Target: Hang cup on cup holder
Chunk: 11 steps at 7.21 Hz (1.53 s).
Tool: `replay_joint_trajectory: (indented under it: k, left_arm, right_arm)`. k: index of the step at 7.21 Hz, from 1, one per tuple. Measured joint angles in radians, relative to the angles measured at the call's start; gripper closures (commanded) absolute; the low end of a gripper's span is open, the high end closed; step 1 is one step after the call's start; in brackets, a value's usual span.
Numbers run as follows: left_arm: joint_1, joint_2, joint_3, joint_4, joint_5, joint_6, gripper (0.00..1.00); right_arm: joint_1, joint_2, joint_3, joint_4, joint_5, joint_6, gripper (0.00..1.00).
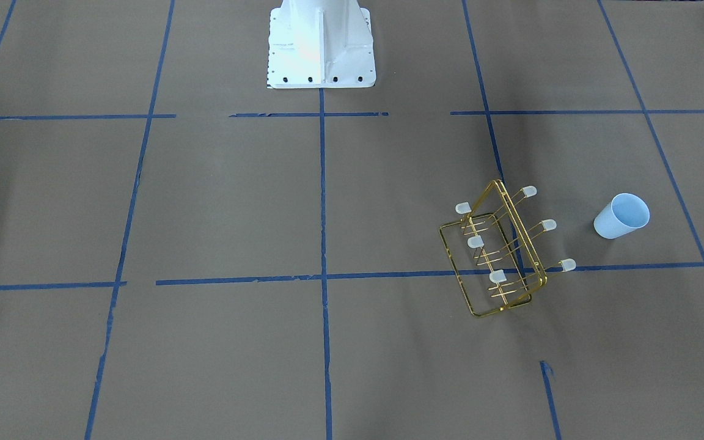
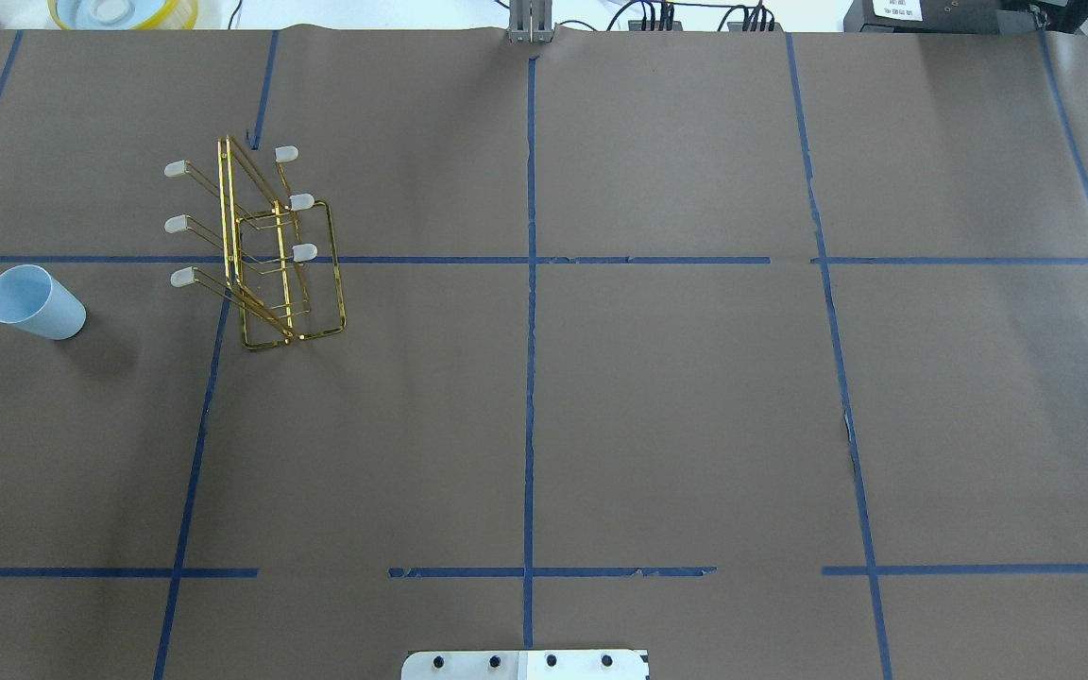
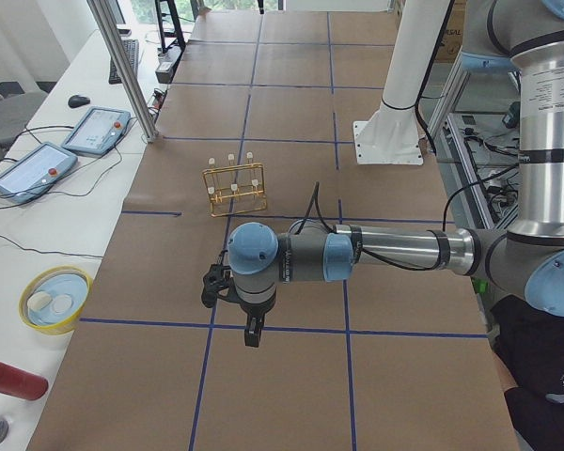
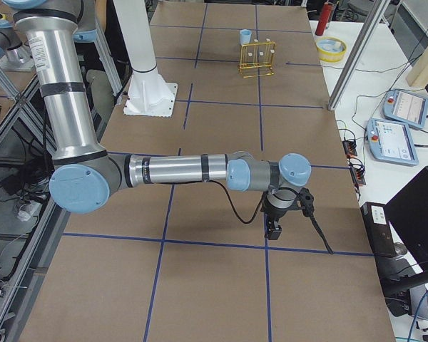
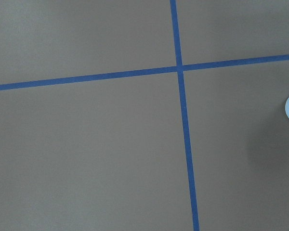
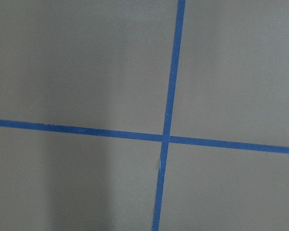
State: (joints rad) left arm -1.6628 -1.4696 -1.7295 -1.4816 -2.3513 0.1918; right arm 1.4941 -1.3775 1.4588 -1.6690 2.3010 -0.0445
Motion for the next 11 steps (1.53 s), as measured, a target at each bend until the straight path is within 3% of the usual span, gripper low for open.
replay_joint_trajectory:
  k: [11]
  left_arm:
    - [0.001,-0.041,0.011,-0.009,-0.001,-0.003,0.0]
  right_arm:
    - [0.0,0.0,0.0,0.0,0.0,0.0,0.0]
